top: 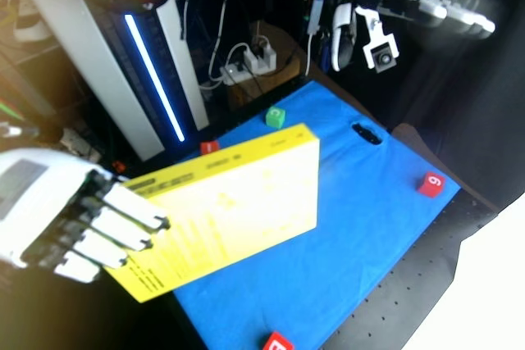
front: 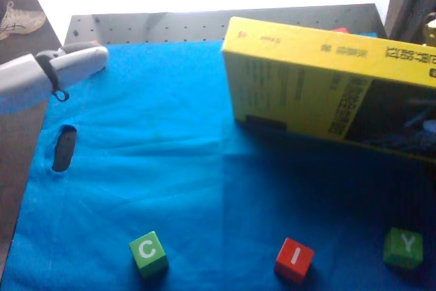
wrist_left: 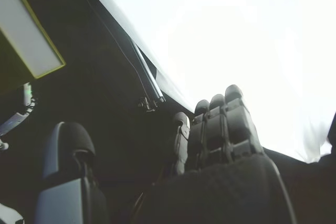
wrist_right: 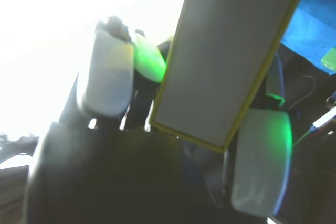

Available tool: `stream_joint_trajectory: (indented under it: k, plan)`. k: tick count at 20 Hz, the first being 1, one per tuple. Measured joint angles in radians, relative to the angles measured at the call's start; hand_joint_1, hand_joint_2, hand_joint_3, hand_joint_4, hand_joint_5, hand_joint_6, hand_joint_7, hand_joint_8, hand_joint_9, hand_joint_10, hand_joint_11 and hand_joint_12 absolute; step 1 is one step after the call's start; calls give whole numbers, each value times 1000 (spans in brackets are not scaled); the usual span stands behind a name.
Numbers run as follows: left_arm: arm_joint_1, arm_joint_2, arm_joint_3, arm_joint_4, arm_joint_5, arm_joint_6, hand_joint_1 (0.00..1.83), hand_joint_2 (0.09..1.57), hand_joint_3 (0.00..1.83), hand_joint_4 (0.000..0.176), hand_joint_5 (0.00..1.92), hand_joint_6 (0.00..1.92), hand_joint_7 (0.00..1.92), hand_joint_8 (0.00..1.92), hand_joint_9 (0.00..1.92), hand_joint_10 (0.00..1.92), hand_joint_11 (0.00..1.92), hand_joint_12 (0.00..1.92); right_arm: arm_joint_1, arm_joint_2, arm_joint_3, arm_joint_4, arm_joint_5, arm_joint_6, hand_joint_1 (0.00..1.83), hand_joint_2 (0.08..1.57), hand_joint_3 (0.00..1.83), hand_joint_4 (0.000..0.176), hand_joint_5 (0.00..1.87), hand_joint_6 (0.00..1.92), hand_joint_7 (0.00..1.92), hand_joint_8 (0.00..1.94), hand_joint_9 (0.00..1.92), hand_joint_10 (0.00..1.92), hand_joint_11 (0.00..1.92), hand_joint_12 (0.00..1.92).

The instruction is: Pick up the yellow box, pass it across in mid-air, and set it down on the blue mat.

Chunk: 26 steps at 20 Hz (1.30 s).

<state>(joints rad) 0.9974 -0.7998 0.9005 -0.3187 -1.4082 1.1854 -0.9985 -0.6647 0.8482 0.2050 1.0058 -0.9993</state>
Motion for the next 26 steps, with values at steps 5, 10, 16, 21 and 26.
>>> stream_joint_trajectory:
  k: [5,10,16,21,26]
  plan:
    - [6,3,-2,-16,-8,0,597,1066,13,142,0,0,0,0,0,0,0,0,-29,-14,13,61,31,3,934,1334,14,0,566,1614,694,1621,870,1830,978,1921]
    - [6,3,-2,-16,-3,0,588,1101,15,149,0,0,0,0,0,0,0,0,-30,-30,30,85,22,3,351,1213,0,58,0,1,0,1,0,141,0,1281]
    - [15,3,-2,-19,-2,0,608,1101,5,160,0,0,0,0,0,0,0,0,-34,-35,37,87,14,3,345,1175,0,126,0,0,0,0,0,0,0,3]
    - [21,3,-2,-25,-4,0,615,1104,4,154,0,0,0,0,0,0,0,0,-34,-4,27,66,72,3,433,1159,0,134,0,0,0,0,0,0,0,0]
    - [39,3,-6,-34,-10,0,603,1104,3,176,0,0,0,0,0,0,0,0,-34,39,-2,46,202,2,294,1145,0,152,0,0,0,0,0,0,0,0]
